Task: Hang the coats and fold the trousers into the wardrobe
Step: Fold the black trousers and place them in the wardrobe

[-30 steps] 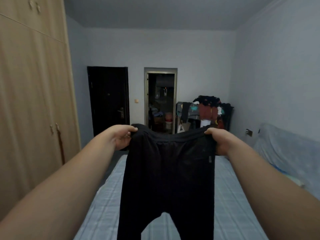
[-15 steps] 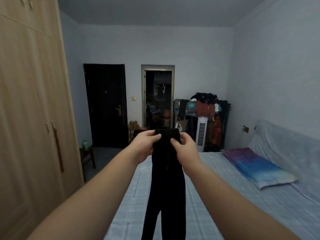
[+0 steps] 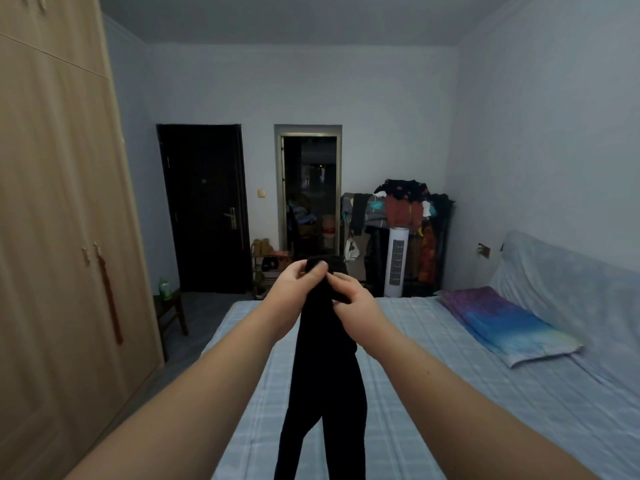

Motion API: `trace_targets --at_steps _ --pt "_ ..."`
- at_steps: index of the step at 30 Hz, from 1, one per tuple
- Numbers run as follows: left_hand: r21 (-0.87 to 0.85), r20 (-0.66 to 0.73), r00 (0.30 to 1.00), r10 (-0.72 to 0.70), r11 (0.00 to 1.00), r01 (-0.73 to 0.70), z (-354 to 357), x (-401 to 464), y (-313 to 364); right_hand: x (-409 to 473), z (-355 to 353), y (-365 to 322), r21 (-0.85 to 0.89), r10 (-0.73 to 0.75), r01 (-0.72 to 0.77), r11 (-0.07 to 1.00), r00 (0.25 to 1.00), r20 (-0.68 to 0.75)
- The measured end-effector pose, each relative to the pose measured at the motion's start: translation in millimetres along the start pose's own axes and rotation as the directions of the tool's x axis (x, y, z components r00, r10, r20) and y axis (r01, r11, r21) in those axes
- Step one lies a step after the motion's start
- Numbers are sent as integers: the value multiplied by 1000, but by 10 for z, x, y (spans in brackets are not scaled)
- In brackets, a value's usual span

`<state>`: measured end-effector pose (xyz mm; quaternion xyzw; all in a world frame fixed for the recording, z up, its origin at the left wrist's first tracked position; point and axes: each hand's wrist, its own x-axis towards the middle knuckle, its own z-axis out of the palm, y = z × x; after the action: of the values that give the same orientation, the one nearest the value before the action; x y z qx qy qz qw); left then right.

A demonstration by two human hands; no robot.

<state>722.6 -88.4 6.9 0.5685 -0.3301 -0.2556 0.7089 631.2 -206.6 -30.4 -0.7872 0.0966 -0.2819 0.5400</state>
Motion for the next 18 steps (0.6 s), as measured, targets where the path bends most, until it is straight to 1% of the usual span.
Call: trace_targets --at_steps 2,3,4,5,6,8,9,10,11,13,15,16,17,18 --pt "248 -89 995 47 968 -23 46 4 1 -29 -11 35 -66 -9 11 998 999 35" --pt "315 -150 985 81 949 -30 58 6 10 -39 -35 52 -71 -8 12 997 998 61" --pt "327 -201 973 111 944 -40 51 7 24 -44 -78 71 -54 -5 9 998 998 68" --pt "320 -229 964 132 946 -53 21 13 34 -51 -135 81 -30 -4 6 1000 999 47" --pt "304 -236 961 144 950 -68 -25 18 51 -51 -209 82 -15 -18 17 1000 1000 -17" --pt "271 -188 973 132 959 -78 -117 13 103 -41 -380 26 -39 -79 73 997 978 -193" --pt "254 -155 981 119 964 -77 -161 14 127 -32 -469 -20 -56 -109 98 994 965 -241" --pt "242 -131 985 109 967 -74 -197 20 153 0 -542 -64 -72 -131 117 991 959 -249" --pt "226 -113 988 103 971 -76 -217 19 184 33 -607 -110 -80 -139 124 989 968 -211" --pt "185 -98 990 97 980 -78 -221 4 255 88 -687 -210 -71 -98 95 993 994 -47" --pt "132 -86 990 112 986 -100 -215 -6 323 102 -685 -295 -35 -40 45 998 992 120" --pt "109 -82 989 126 987 -117 -205 -25 359 100 -660 -301 10 -32 30 999 984 174" --pt "85 -85 986 140 987 -133 -203 -34 391 99 -629 -293 60 -36 25 998 980 197" --pt "63 -87 984 155 987 -150 -206 -39 424 95 -606 -276 98 -46 28 995 981 190"
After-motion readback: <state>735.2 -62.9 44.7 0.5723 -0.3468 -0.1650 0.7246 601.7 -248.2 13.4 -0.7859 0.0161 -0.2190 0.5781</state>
